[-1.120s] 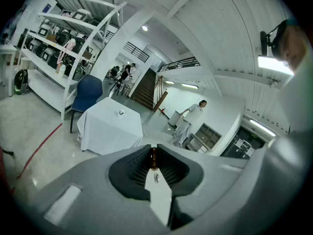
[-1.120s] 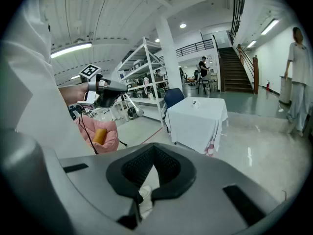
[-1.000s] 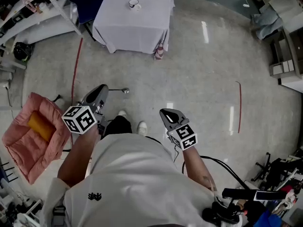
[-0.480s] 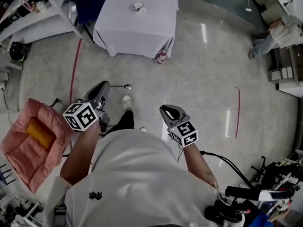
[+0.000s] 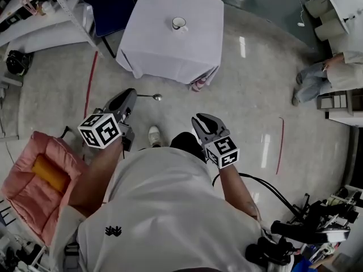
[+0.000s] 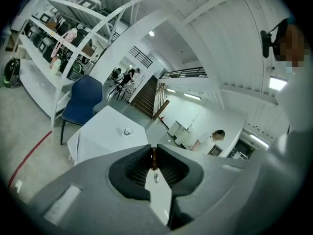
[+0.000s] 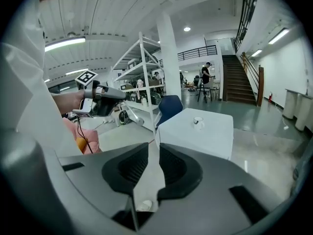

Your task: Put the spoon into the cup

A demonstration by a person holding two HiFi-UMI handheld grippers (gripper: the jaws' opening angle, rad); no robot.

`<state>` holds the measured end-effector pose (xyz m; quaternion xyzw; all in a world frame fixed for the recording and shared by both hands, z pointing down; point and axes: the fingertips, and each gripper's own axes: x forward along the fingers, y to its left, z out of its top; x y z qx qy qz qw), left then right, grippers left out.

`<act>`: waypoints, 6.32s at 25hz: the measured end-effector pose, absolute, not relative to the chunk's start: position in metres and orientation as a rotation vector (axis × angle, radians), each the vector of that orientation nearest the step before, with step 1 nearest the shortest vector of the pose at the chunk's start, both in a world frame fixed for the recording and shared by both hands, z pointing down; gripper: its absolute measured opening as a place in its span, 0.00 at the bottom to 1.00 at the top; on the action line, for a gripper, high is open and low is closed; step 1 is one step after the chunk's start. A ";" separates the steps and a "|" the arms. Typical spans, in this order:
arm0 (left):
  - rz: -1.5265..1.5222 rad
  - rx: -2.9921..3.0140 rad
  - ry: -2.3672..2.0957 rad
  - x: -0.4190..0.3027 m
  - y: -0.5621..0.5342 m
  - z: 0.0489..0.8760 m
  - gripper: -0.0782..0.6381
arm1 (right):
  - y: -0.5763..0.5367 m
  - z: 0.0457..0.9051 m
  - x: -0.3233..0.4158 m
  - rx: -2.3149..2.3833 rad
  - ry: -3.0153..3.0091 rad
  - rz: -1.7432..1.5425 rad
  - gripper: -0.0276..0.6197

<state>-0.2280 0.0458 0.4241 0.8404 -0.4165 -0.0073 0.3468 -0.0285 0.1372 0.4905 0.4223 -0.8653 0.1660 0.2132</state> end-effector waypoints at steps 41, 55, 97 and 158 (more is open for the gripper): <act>0.256 1.889 -1.441 -0.076 -0.433 0.588 0.17 | -0.278 0.527 0.183 1.015 -2.439 0.610 0.13; 0.418 1.842 -1.460 -0.056 -0.474 0.663 0.17 | -0.296 0.554 0.206 1.031 -2.374 0.716 0.12; 0.230 2.155 -1.271 -0.143 -0.285 0.499 0.13 | -0.236 0.519 0.060 0.851 -2.507 0.540 0.06; 0.326 2.393 -0.876 -0.196 0.094 0.454 0.13 | 0.076 0.498 -0.092 0.713 -2.509 0.402 0.05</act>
